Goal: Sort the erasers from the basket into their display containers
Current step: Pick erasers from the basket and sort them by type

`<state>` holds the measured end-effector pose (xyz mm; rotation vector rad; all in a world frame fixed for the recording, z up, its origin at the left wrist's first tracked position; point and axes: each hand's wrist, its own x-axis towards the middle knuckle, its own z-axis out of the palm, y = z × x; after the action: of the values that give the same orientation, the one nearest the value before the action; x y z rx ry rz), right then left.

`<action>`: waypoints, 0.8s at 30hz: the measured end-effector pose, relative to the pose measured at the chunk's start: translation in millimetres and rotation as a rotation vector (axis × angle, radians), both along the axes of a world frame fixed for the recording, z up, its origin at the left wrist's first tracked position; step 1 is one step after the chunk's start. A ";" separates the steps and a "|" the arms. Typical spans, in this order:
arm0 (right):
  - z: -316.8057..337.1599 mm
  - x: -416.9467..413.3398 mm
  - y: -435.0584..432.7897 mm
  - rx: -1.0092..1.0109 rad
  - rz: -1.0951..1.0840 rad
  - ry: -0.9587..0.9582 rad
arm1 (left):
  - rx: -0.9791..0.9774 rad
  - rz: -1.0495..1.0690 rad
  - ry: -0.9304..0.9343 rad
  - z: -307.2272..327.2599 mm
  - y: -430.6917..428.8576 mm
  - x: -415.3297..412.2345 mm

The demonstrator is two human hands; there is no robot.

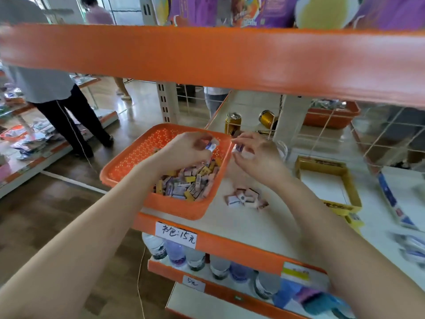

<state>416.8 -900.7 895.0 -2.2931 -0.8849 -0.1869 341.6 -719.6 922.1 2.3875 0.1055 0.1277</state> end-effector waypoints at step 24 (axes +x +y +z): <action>-33.3 -32.2 -284.8 0.037 -0.561 0.120 | 0.126 -0.571 0.131 -42.6 -251.4 73.8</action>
<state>384.5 -1185.5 861.7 -2.4356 -0.1587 -0.2988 415.4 -971.0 879.6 2.4504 -0.5343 -0.2993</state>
